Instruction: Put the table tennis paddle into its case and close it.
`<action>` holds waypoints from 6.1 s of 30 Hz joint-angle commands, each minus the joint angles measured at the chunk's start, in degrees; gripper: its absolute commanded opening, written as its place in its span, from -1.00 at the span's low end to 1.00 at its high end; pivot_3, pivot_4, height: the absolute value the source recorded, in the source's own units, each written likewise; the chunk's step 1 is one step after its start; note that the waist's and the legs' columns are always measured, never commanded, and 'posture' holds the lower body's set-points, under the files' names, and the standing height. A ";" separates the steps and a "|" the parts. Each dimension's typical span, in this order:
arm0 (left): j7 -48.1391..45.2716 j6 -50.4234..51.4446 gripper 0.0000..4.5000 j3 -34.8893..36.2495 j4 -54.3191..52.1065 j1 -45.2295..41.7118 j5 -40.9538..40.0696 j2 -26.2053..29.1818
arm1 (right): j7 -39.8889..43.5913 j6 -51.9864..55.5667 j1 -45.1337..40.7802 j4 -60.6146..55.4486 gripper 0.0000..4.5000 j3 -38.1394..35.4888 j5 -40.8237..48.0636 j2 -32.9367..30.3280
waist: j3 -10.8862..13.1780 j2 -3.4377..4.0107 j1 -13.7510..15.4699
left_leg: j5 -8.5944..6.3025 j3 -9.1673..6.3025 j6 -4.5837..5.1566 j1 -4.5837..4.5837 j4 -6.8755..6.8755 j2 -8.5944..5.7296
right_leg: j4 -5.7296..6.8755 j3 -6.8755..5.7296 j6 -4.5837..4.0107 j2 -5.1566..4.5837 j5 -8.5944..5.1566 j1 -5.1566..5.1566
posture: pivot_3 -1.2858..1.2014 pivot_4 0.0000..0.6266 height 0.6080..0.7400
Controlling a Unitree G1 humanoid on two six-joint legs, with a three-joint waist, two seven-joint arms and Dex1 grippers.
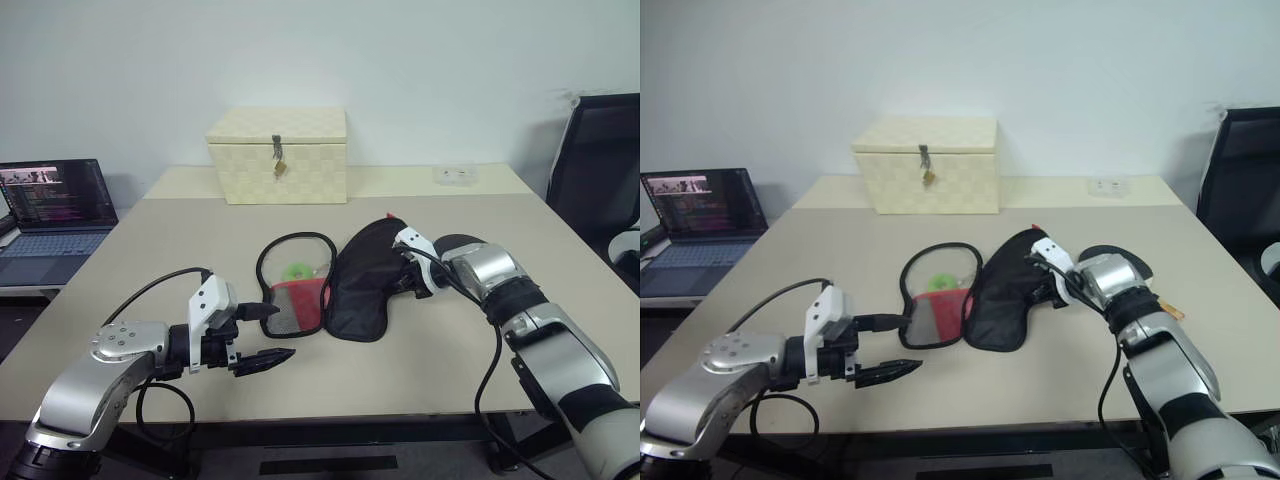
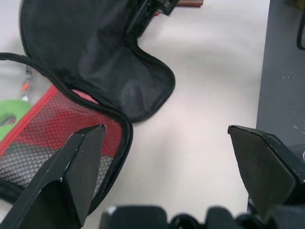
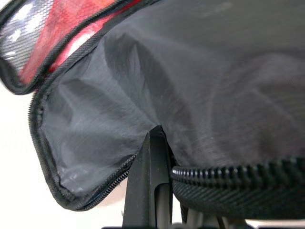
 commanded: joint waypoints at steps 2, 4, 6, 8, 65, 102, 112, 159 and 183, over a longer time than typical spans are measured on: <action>0.74 -0.36 1.00 1.06 -1.78 -0.33 -0.32 0.31 | 1.41 -8.11 -4.56 8.30 -0.99 -0.17 -5.47 0.68 | 0.00 0.00 0.01 | 0.00 -0.03 0.00 0.00 0.00 0.01 | 0.01 -0.01 0.00 -0.03 0.00 0.00 | 0.03 -0.52 1.00; 1.08 -0.40 1.00 0.75 -1.74 -0.61 -0.21 0.10 | 1.26 -10.81 -5.56 11.04 -0.99 -0.02 -7.68 1.00 | 0.01 0.01 0.01 | 0.00 -0.04 -0.01 0.00 0.01 0.00 | 0.04 -0.01 -0.01 -0.03 0.00 0.00 | 0.03 -0.52 1.00; 1.21 -0.49 1.00 0.50 -1.61 -0.84 -0.11 -0.01 | 0.70 -13.06 -6.25 13.33 -0.99 -0.15 -9.73 1.19 | 0.01 0.01 0.01 | 0.01 -0.06 -0.01 0.00 0.01 0.00 | 0.04 -0.01 -0.01 -0.03 0.00 0.00 | 0.03 -0.52 1.00; 1.23 -0.72 1.00 0.14 -1.37 -1.14 0.18 -0.10 | 0.07 -14.93 -6.78 15.26 -0.99 -0.23 -11.75 1.10 | 0.01 0.01 0.01 | 0.01 -0.07 -0.01 0.01 0.01 0.00 | 0.04 0.00 -0.01 -0.04 0.00 0.00 | 0.03 -0.52 1.00; -13.38 -1.39 1.00 -2.02 13.32 -20.01 -2.66 1.38 | -7.02 -10.24 12.05 7.57 0.99 -25.90 -4.67 -21.29 | 0.09 0.12 -0.07 | 0.01 0.11 -0.02 0.10 0.06 -0.08 | 0.07 0.07 0.04 0.12 -0.01 0.13 | 0.03 -0.52 1.00; -10.37 -1.79 1.00 -0.78 10.97 -14.82 -3.21 0.31 | -42.87 32.24 26.49 -65.50 -0.53 -33.16 6.95 11.63 | 0.14 0.21 -0.04 | 0.02 -0.13 -0.03 0.18 0.09 0.09 | 0.39 0.00 -0.05 0.10 -0.05 0.11 | 0.03 -0.52 1.00; -10.26 -1.87 1.00 -1.19 10.89 -14.95 -2.89 0.13 | -54.60 21.38 25.77 -54.00 -0.53 -31.58 2.31 20.01 | 0.11 0.17 1.44 | 0.12 -0.08 -0.20 -0.02 0.10 -0.18 | 0.46 -0.05 0.03 -0.02 -0.11 -0.06 | 0.03 -0.52 1.00; -5.99 -1.61 1.00 -0.72 10.29 -12.12 -2.09 -0.36 | -54.72 19.78 27.82 -60.09 0.96 -22.86 1.41 21.51 | 0.11 0.16 -0.03 | 0.13 -0.04 -0.20 -0.10 0.06 -0.04 | 0.94 0.13 -0.15 0.09 -0.22 -0.51 | 0.03 -0.52 1.00; 4.80 -21.48 -0.90 -8.38 51.77 -27.32 21.12 -10.32 | -22.66 28.85 31.28 -80.84 0.98 -23.48 26.02 -8.31 | 0.08 0.05 0.38 | 0.13 -0.03 -0.18 -0.21 0.12 -0.09 | 0.91 -0.02 -0.14 0.08 -0.23 -0.49 | 0.03 -0.52 1.00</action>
